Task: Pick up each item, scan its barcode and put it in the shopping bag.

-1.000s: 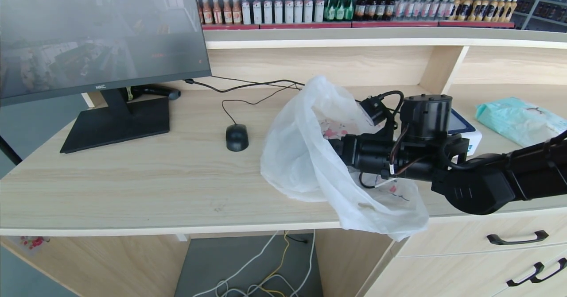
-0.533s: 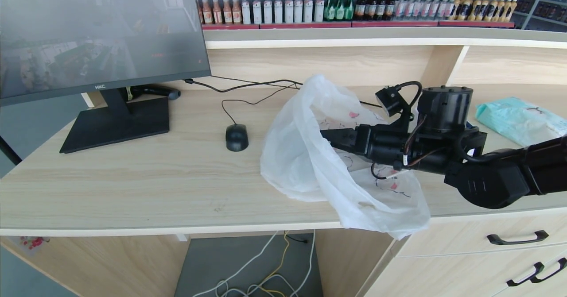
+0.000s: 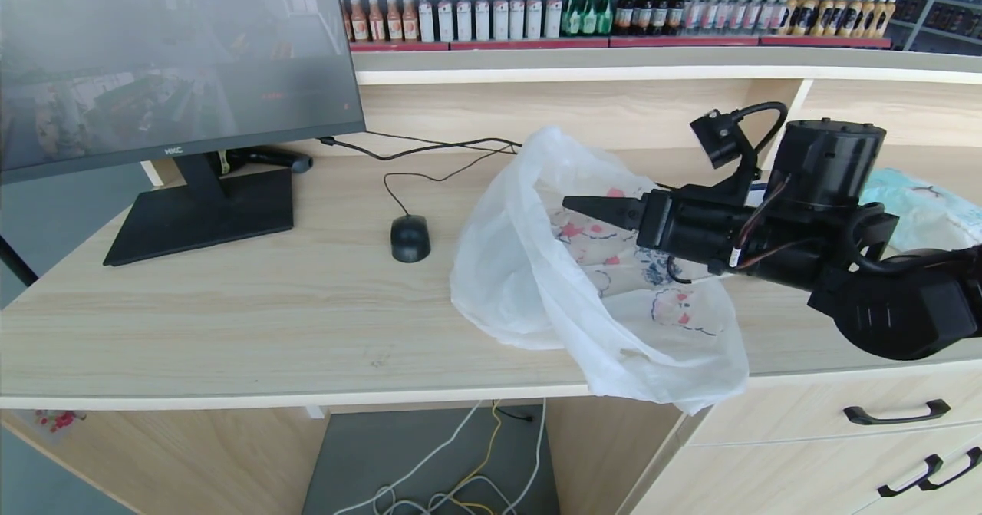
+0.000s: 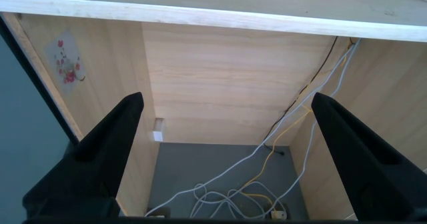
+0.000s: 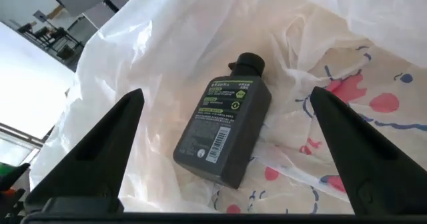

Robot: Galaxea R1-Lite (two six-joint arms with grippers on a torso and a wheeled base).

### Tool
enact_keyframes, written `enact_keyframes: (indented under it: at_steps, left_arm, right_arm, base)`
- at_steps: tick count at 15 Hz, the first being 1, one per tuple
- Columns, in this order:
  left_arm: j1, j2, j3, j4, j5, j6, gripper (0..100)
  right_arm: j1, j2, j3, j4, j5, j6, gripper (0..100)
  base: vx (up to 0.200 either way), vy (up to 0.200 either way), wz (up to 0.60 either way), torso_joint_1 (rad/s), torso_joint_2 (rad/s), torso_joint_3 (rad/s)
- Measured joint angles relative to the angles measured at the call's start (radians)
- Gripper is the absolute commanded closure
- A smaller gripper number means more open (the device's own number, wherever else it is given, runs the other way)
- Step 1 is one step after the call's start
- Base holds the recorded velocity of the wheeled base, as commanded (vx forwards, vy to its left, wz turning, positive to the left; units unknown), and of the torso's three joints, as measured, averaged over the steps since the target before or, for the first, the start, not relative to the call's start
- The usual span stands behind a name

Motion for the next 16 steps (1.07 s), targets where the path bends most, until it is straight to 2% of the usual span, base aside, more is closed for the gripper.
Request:
enact_keyframes:
  at_steps: [4, 6, 8, 11, 13, 16]
  left_arm:
    - [0.0, 0.0, 0.0, 0.0, 0.0, 0.0, 0]
    - [0.0, 0.0, 0.0, 0.0, 0.0, 0.0, 0]
    - [0.0, 0.0, 0.0, 0.0, 0.0, 0.0, 0]
    - [0.0, 0.0, 0.0, 0.0, 0.0, 0.0, 0]
    - [0.0, 0.0, 0.0, 0.0, 0.0, 0.0, 0]
    - [0.0, 0.0, 0.0, 0.0, 0.0, 0.001, 0]
  right_arm:
    - [0.0, -0.036, 0.02, -0.184, -0.104, -0.107, 0]
    - [0.012, -0.041, 0.054, -0.388, -0.166, -0.115, 0]
    - [0.036, -0.047, 0.141, -0.555, -0.254, -0.165, 0]
    - [0.059, -0.065, 0.303, -0.767, -0.291, -0.315, 0]
    - [0.031, -0.081, 0.367, -0.829, -0.311, -0.396, 0]
    - [0.005, -0.106, 0.437, -0.834, -0.384, -0.469, 0]
  base:
    - [0.0, 0.0, 0.0, 0.0, 0.0, 0.0]
    - [0.0, 0.0, 0.0, 0.0, 0.0, 0.0]
    - [0.0, 0.0, 0.0, 0.0, 0.0, 0.0]
    - [0.0, 0.0, 0.0, 0.0, 0.0, 0.0]
    - [0.0, 0.0, 0.0, 0.0, 0.0, 0.0]
    - [0.0, 0.0, 0.0, 0.0, 0.0, 0.0]
